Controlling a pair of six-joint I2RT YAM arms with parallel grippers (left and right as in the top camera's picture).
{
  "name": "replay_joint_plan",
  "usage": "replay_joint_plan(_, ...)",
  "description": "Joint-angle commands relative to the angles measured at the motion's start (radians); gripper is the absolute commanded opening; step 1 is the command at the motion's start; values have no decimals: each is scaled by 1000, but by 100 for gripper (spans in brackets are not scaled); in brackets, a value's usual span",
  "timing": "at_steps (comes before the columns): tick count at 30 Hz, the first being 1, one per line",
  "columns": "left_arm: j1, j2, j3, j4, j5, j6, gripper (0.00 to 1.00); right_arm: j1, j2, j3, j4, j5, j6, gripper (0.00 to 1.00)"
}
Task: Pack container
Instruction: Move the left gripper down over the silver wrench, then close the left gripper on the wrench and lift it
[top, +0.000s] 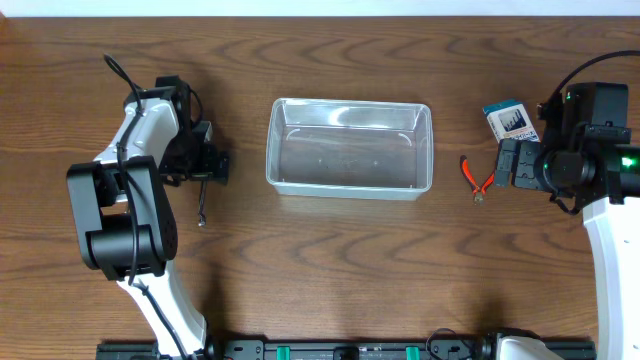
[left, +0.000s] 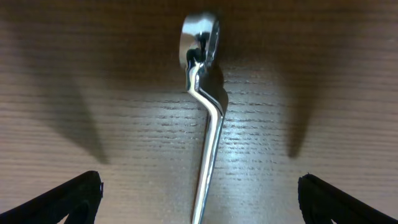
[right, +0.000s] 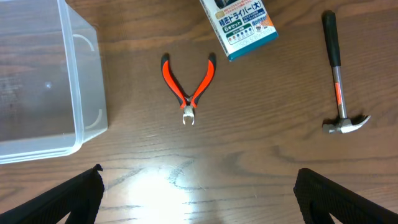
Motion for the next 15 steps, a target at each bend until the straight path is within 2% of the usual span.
replay_joint_plan(1, 0, 2, -34, 11, -12, 13, 99, -5, -4, 13, 2, 11, -3, 99)
replay_joint_plan(15, 0, 2, -98, 40, -49, 13, 100, -5, -4, 13, -10, 11, -3, 99)
